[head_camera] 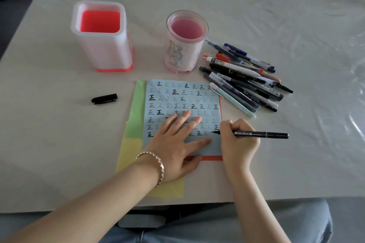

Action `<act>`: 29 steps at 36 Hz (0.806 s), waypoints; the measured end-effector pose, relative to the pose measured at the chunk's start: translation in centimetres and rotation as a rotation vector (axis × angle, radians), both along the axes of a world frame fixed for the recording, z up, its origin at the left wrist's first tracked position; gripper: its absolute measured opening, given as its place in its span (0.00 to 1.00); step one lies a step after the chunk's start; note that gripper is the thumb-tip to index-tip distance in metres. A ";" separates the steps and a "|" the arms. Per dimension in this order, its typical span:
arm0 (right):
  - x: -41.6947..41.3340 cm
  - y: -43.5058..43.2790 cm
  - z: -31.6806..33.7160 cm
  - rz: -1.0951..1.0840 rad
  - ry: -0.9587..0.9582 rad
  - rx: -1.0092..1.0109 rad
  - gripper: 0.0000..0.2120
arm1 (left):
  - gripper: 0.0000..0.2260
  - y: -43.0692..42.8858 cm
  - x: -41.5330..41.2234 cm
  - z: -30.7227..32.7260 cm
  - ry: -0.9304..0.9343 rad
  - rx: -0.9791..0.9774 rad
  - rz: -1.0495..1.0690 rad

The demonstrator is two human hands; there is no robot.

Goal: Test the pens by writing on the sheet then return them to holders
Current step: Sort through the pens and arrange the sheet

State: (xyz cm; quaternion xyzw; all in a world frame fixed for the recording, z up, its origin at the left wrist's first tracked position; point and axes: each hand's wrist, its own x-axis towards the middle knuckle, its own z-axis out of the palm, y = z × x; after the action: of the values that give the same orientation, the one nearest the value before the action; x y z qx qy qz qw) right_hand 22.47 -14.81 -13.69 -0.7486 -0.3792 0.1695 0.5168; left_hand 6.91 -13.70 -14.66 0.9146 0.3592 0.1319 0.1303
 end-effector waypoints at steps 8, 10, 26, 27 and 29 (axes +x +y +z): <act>0.0 0.1 0.0 0.001 -0.015 -0.037 0.18 | 0.17 0.0 0.0 -0.2 -0.009 0.003 0.001; 0.0 0.0 0.1 0.007 -0.022 -0.041 0.19 | 0.17 0.0 0.0 -0.2 -0.016 0.006 0.002; -0.1 -0.1 0.1 0.005 -0.007 -0.031 0.14 | 0.17 0.1 0.0 -0.2 -0.026 0.008 0.003; -0.1 -0.1 0.1 0.001 -0.010 -0.028 0.14 | 0.17 0.1 0.0 -0.2 -0.025 0.009 0.003; -0.1 -0.1 0.2 -0.002 -0.007 -0.023 0.14 | 0.17 0.1 0.0 -0.2 -0.024 0.009 0.004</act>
State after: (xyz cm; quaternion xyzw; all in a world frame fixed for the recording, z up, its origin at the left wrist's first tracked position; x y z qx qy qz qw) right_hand 22.39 -14.86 -13.52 -0.7556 -0.3780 0.1709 0.5069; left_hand 6.93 -13.64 -14.82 0.9129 0.3589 0.1447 0.1302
